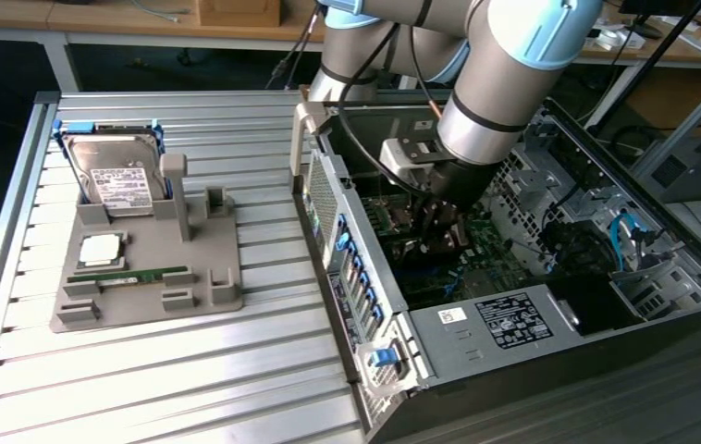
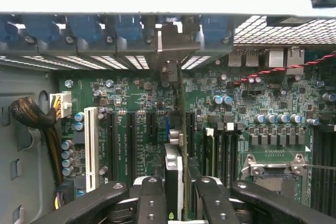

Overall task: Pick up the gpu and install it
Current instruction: 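Insert the gpu into the slot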

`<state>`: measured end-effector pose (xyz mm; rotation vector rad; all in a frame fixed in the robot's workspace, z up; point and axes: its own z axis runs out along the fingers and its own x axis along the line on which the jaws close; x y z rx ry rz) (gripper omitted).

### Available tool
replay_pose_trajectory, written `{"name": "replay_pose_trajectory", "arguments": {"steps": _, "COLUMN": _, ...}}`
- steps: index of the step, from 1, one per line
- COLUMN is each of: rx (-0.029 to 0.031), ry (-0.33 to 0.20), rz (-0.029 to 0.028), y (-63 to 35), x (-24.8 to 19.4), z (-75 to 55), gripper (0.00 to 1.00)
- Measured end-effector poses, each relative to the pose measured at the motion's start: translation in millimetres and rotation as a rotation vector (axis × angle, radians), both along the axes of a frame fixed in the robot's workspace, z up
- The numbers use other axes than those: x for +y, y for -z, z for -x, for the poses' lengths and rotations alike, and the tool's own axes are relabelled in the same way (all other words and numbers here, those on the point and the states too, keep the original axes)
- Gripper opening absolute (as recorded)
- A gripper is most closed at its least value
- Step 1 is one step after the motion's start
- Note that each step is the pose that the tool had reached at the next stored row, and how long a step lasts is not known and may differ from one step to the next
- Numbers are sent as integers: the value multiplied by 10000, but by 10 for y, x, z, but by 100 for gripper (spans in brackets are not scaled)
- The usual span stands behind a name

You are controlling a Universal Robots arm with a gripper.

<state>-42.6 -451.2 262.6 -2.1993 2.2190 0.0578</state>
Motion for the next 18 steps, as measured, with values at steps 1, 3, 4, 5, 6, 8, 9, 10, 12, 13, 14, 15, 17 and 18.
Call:
{"name": "replay_pose_trajectory", "arguments": {"steps": 1, "rx": -1, "ry": 43, "rz": 0, "y": 0, "x": -1, "z": 0, "gripper": 27}}
{"name": "replay_pose_trajectory", "arguments": {"steps": 3, "rx": -1, "ry": 161, "rz": 1, "y": 0, "x": -2, "z": 0, "gripper": 27}}
{"name": "replay_pose_trajectory", "arguments": {"steps": 4, "rx": -1, "ry": 212, "rz": 2, "y": 0, "x": -2, "z": 0, "gripper": 27}}
{"name": "replay_pose_trajectory", "arguments": {"steps": 5, "rx": 0, "ry": 261, "rz": 3, "y": 0, "x": -2, "z": 0, "gripper": 27}}
{"name": "replay_pose_trajectory", "arguments": {"steps": 6, "rx": -1, "ry": 288, "rz": 2, "y": 0, "x": -2, "z": 0, "gripper": 27}}
{"name": "replay_pose_trajectory", "arguments": {"steps": 8, "rx": -2, "ry": 303, "rz": 4, "y": 0, "x": -5, "z": 0, "gripper": 27}}
{"name": "replay_pose_trajectory", "arguments": {"steps": 9, "rx": -1, "ry": 304, "rz": 9, "y": 0, "x": -5, "z": 0, "gripper": 27}}
{"name": "replay_pose_trajectory", "arguments": {"steps": 10, "rx": -1, "ry": 304, "rz": 17, "y": 0, "x": -5, "z": 0, "gripper": 27}}
{"name": "replay_pose_trajectory", "arguments": {"steps": 12, "rx": -2, "ry": 245, "rz": 56, "y": -1, "x": -5, "z": -1, "gripper": 27}}
{"name": "replay_pose_trajectory", "arguments": {"steps": 13, "rx": -2, "ry": 158, "rz": 63, "y": -2, "x": -5, "z": 0, "gripper": 27}}
{"name": "replay_pose_trajectory", "arguments": {"steps": 14, "rx": -3, "ry": 50, "rz": 66, "y": -2, "x": -5, "z": 0, "gripper": 27}}
{"name": "replay_pose_trajectory", "arguments": {"steps": 15, "rx": -2, "ry": -11, "rz": 72, "y": -1, "x": -5, "z": 0, "gripper": 27}}
{"name": "replay_pose_trajectory", "arguments": {"steps": 17, "rx": -4, "ry": -107, "rz": 117, "y": -1, "x": -4, "z": -1, "gripper": 27}}
{"name": "replay_pose_trajectory", "arguments": {"steps": 18, "rx": -3, "ry": -172, "rz": 137, "y": -1, "x": -5, "z": 0, "gripper": 27}}
